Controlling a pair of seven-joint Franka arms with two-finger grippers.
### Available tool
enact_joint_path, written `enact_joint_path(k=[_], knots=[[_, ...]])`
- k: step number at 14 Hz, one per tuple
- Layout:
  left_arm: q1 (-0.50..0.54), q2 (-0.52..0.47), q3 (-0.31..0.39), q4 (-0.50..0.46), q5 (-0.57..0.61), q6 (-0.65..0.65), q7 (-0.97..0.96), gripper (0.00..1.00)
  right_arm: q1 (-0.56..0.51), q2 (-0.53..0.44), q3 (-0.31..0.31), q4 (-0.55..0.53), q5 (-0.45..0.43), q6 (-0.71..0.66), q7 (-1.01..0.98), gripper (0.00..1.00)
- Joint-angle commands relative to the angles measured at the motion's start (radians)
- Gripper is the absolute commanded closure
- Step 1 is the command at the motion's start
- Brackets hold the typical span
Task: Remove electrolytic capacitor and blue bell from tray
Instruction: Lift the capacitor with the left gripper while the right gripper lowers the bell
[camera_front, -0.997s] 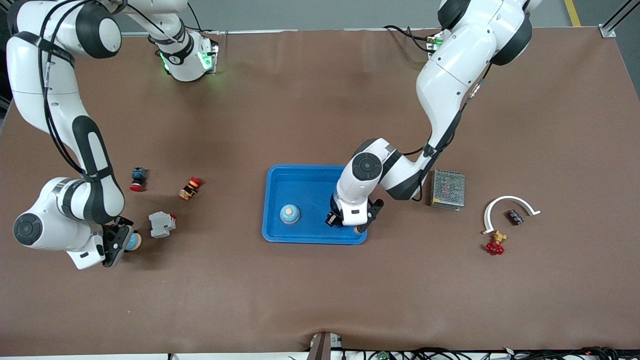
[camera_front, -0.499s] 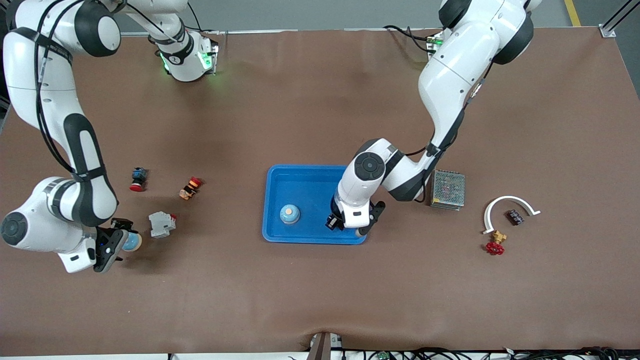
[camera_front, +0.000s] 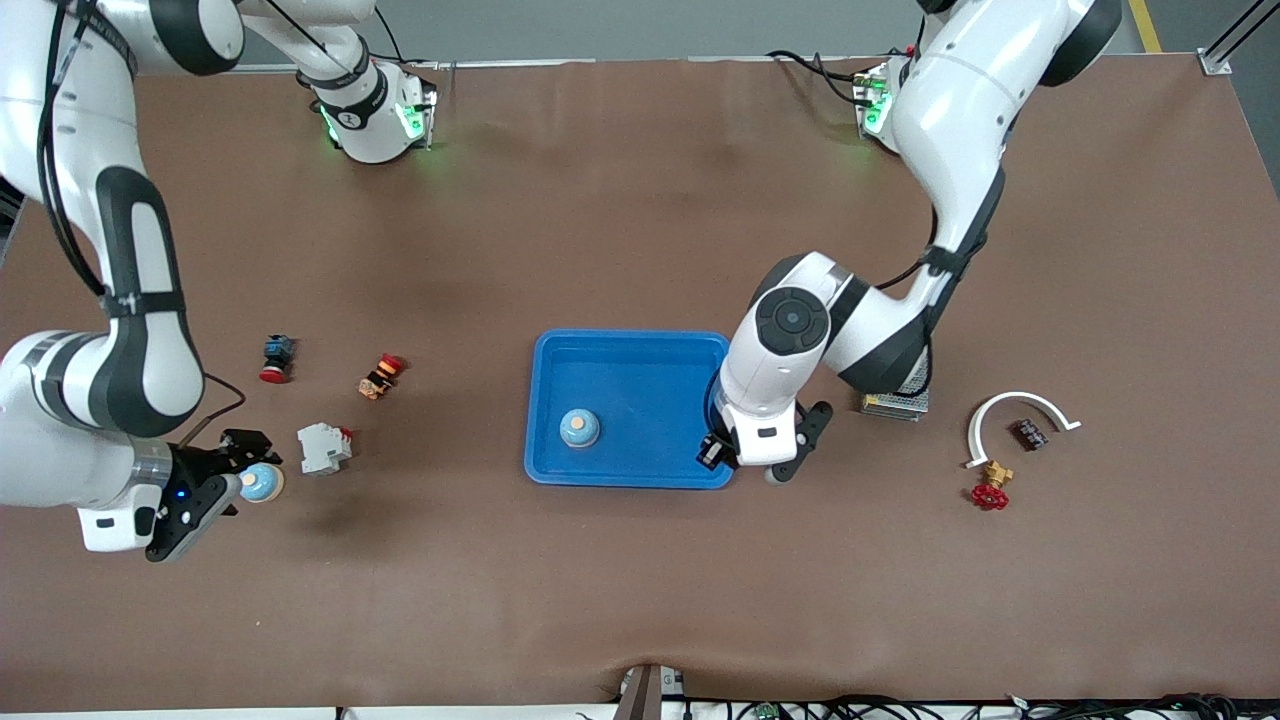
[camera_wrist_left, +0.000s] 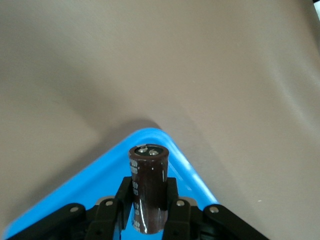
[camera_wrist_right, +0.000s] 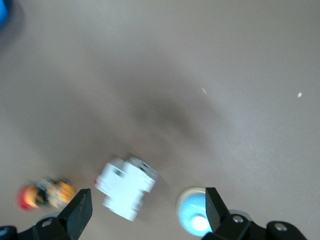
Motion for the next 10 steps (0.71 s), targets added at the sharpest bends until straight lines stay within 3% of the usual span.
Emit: enact_joint_path(k=[1, 5, 10], knots=[[0.018, -0.079, -0.007, -0.033, -0.043, -0.092, 0.059, 1.00, 0.072, -0.072, -0.005, -0.020, -0.014, -0.053, 0.200, 0.00], [0.079, -0.190, -0.010, -0.113, -0.047, -0.213, 0.177, 1.00, 0.172, -0.103, -0.008, -0.018, -0.017, -0.104, 0.468, 0.00], [0.213, -0.364, -0.009, -0.321, -0.046, -0.270, 0.376, 1.00, 0.294, -0.101, -0.003, 0.029, -0.014, -0.103, 0.815, 0.00]])
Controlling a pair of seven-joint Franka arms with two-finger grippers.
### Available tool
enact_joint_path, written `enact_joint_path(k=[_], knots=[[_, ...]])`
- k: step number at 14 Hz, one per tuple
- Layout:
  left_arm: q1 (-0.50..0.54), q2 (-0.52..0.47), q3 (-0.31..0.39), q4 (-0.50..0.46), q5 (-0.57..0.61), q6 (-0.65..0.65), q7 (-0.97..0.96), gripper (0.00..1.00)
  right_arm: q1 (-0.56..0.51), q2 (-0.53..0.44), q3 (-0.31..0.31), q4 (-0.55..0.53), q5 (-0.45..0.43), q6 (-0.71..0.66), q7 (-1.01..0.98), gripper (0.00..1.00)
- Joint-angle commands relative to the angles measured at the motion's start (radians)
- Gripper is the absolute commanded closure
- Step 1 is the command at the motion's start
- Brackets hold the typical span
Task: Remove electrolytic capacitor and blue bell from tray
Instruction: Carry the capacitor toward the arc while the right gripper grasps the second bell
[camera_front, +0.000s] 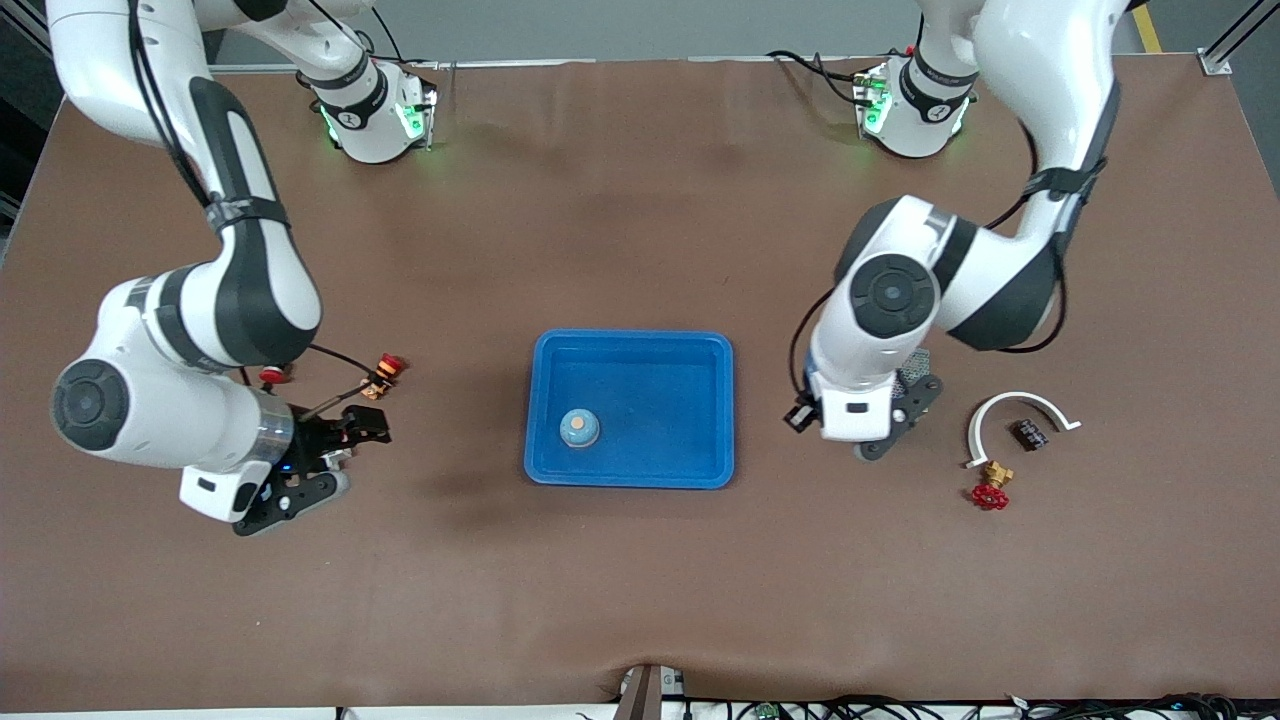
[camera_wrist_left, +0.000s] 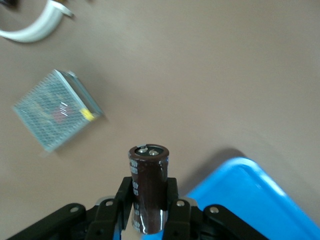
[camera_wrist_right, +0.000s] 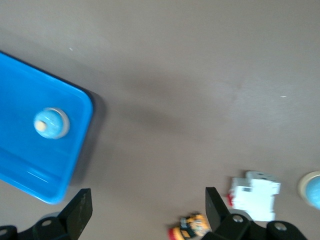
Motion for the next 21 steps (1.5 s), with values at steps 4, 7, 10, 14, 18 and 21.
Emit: enact_joint_path(k=[4, 7, 10, 14, 18, 21], knots=[[0.242, -0.258, -0.005, -0.336, -0.019, 0.002, 0.345, 1.00, 0.144, 0.001, -0.008, 0.011, -0.010, 0.062, 0.332, 0.00], [0.397, -0.289, -0.005, -0.428, -0.017, 0.010, 0.531, 1.00, 0.180, 0.025, -0.006, 0.004, 0.000, 0.115, 0.455, 0.00], [0.487, -0.273, -0.005, -0.508, -0.014, 0.046, 0.614, 1.00, 0.235, 0.062, -0.006, -0.005, 0.002, 0.201, 0.634, 0.00], [0.629, -0.194, -0.004, -0.619, -0.013, 0.196, 0.730, 1.00, 0.275, 0.099, -0.006, -0.054, 0.005, 0.302, 0.713, 0.00], [0.630, -0.137, -0.005, -0.647, -0.020, 0.269, 0.626, 1.00, 0.312, 0.159, -0.006, -0.095, 0.005, 0.393, 0.714, 0.00], [0.627, -0.095, -0.005, -0.648, -0.019, 0.330, 0.543, 1.00, 0.333, 0.182, -0.006, -0.097, 0.007, 0.419, 0.714, 0.00]])
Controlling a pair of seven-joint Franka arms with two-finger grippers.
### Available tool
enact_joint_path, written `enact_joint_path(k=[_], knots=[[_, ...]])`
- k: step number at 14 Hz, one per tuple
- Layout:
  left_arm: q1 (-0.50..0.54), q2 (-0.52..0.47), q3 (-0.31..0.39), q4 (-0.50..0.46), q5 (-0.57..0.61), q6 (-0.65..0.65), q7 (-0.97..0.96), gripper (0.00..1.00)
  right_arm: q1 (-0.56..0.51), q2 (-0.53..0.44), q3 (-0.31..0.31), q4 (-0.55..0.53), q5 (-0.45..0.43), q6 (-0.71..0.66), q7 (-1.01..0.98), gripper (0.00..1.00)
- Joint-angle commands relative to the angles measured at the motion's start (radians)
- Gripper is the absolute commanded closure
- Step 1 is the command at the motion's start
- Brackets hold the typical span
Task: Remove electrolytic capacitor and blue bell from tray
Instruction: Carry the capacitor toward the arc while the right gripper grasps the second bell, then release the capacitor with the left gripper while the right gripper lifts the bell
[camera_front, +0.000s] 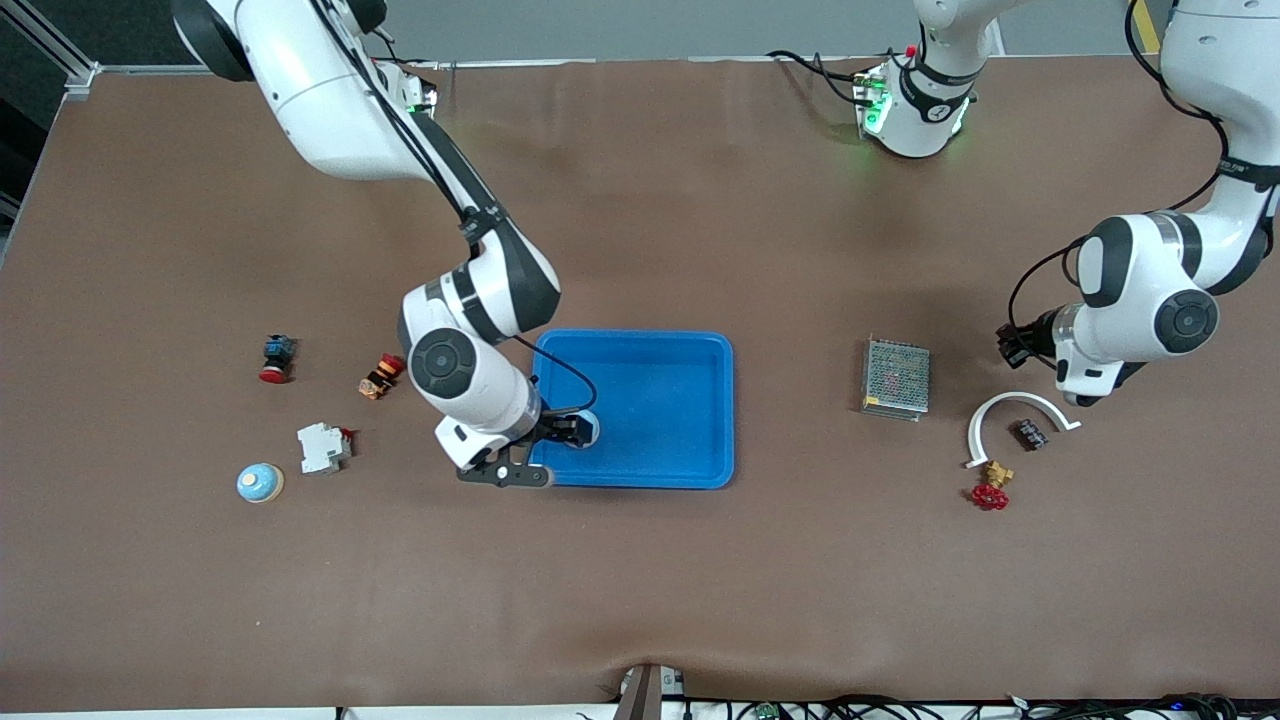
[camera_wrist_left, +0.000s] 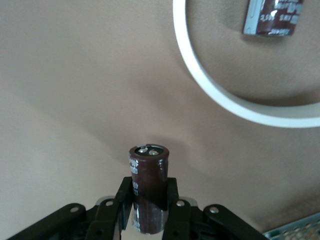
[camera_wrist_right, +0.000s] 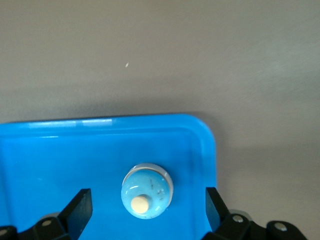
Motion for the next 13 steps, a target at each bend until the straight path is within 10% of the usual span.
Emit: enact_joint_path(k=[1, 6, 7, 8, 13], knots=[[-0.007, 0.020, -0.003, -0.007, -0.015, 0.055, -0.086, 1.00, 0.023, 0.014, -0.007, 0.001, 0.006, 0.012, 0.014, 0.00], [-0.076, 0.086, -0.003, 0.003, -0.010, 0.133, -0.249, 1.00, 0.028, 0.039, -0.007, 0.001, -0.003, 0.012, 0.011, 0.00], [-0.086, 0.089, -0.001, 0.006, -0.009, 0.134, -0.272, 0.66, 0.031, 0.046, -0.007, 0.001, -0.005, 0.022, 0.009, 0.00], [-0.087, 0.086, -0.003, 0.006, -0.003, 0.134, -0.283, 0.03, 0.039, 0.050, -0.007, 0.000, -0.007, 0.042, 0.009, 0.00], [-0.080, 0.051, -0.003, 0.071, -0.001, 0.105, -0.282, 0.00, 0.059, 0.082, -0.008, 0.000, -0.011, 0.068, 0.008, 0.00]])
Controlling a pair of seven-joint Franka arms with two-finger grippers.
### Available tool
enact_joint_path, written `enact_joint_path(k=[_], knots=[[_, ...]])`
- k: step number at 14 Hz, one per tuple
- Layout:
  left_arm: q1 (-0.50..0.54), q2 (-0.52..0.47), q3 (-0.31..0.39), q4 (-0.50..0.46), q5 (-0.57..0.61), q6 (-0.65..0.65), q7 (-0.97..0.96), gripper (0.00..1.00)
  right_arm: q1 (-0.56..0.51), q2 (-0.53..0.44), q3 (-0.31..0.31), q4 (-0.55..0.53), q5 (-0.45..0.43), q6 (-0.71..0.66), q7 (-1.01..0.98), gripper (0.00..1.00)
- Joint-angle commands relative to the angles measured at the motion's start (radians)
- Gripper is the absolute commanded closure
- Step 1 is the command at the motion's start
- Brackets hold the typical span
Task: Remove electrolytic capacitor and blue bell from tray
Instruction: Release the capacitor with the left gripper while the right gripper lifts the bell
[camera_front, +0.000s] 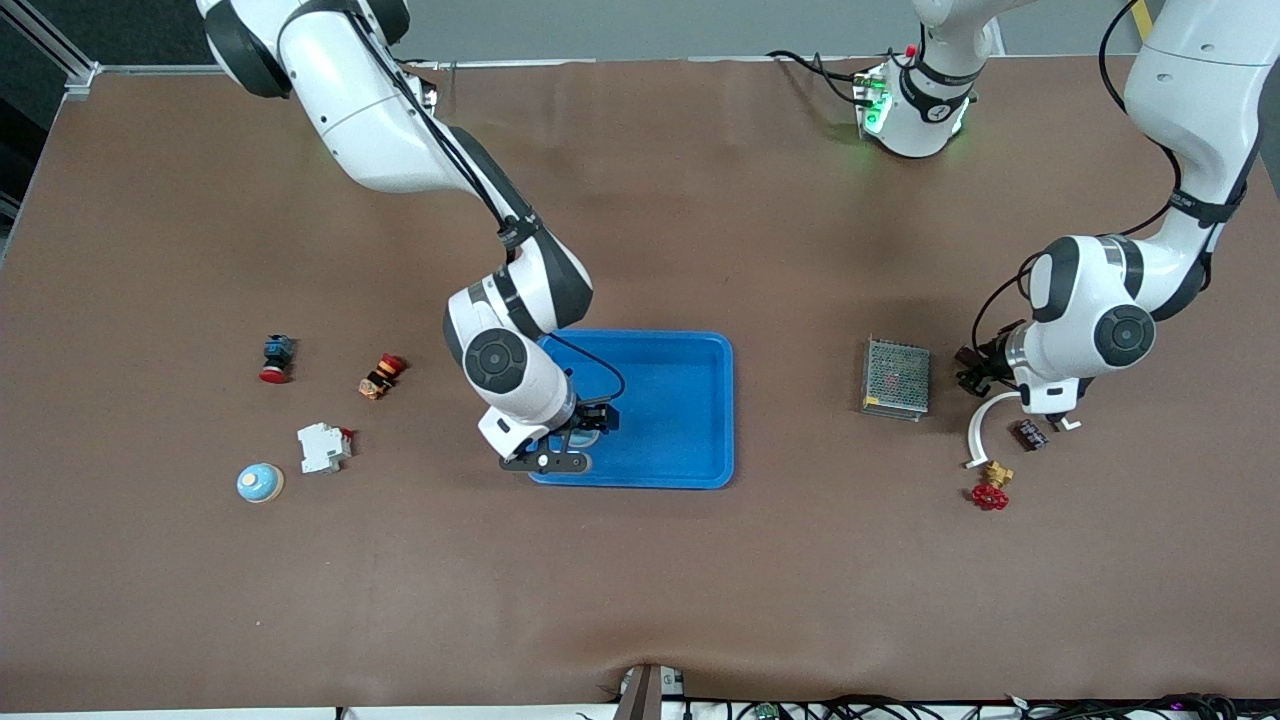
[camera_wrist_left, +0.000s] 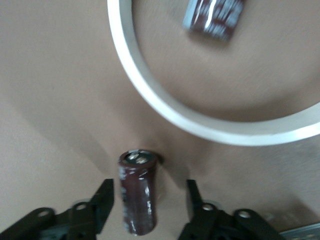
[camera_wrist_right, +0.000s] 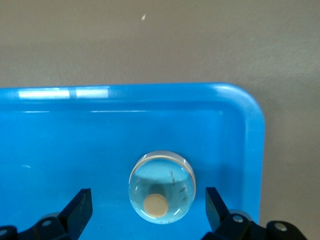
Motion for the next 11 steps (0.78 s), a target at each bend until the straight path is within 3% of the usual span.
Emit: enact_joint_path(k=[1, 6, 11], knots=[[-0.005, -0.029, -0.006, 0.067, -0.001, -0.058, -0.007, 0.00, 0.005, 0.023, -0.007, 0.004, -0.012, 0.023, 0.008, 0.00], [-0.019, 0.000, -0.081, 0.389, -0.004, -0.362, 0.043, 0.00, 0.010, 0.047, -0.007, 0.004, -0.012, 0.049, 0.008, 0.00], [-0.019, -0.030, -0.104, 0.492, 0.001, -0.386, 0.288, 0.00, 0.019, 0.062, -0.007, 0.002, -0.012, 0.061, 0.005, 0.00]])
